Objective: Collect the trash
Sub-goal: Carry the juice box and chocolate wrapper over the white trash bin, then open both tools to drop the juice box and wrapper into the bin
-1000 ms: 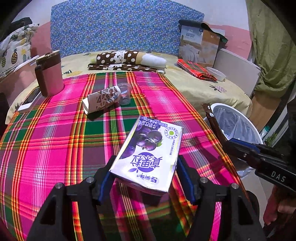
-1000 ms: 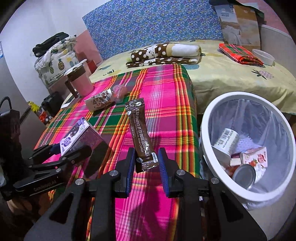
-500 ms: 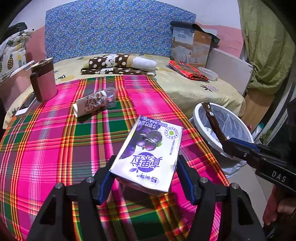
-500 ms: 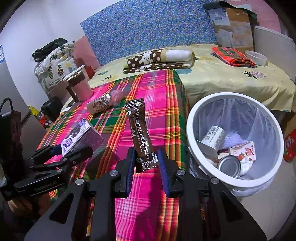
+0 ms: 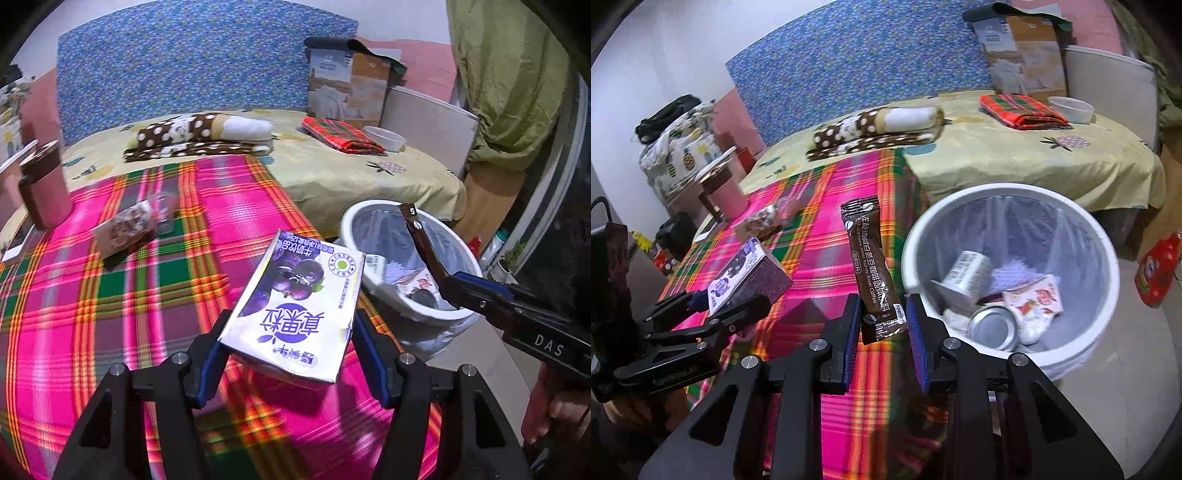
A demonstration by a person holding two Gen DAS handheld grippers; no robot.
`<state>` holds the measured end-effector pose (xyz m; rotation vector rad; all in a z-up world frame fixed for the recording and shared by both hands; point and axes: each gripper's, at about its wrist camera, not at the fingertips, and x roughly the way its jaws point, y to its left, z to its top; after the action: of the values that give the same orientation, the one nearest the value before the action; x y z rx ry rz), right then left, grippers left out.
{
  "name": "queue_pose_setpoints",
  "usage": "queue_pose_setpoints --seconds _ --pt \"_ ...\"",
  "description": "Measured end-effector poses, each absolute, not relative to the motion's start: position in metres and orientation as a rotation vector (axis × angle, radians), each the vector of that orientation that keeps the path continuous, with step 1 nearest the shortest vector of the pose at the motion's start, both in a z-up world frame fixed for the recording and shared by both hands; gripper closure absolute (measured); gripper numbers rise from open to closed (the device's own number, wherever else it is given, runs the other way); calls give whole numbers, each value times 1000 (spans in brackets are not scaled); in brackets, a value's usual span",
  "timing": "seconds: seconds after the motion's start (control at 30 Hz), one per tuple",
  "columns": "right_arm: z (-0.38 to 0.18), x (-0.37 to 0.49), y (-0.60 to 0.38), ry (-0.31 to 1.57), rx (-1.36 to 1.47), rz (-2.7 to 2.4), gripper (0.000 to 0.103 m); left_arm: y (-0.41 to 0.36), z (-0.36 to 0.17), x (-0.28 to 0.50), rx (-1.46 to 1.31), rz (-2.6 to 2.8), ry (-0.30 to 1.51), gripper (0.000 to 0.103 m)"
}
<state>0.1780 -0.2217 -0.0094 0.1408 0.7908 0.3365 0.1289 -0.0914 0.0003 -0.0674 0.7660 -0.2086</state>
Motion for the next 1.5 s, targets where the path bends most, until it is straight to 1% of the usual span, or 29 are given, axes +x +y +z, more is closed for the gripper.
queue_pose_setpoints --seconds 0.43,0.83,1.17,1.5 --pt "-15 179 -272 796 190 210 75 -148 4 153 -13 -332 770 37" --pt "-30 188 -296 844 214 145 75 -189 -6 178 19 -411 801 37" --pt "-39 196 -302 881 211 133 75 -205 -23 195 38 -432 849 37" --pt "-42 200 -301 909 198 118 73 -211 -29 204 27 -458 877 36"
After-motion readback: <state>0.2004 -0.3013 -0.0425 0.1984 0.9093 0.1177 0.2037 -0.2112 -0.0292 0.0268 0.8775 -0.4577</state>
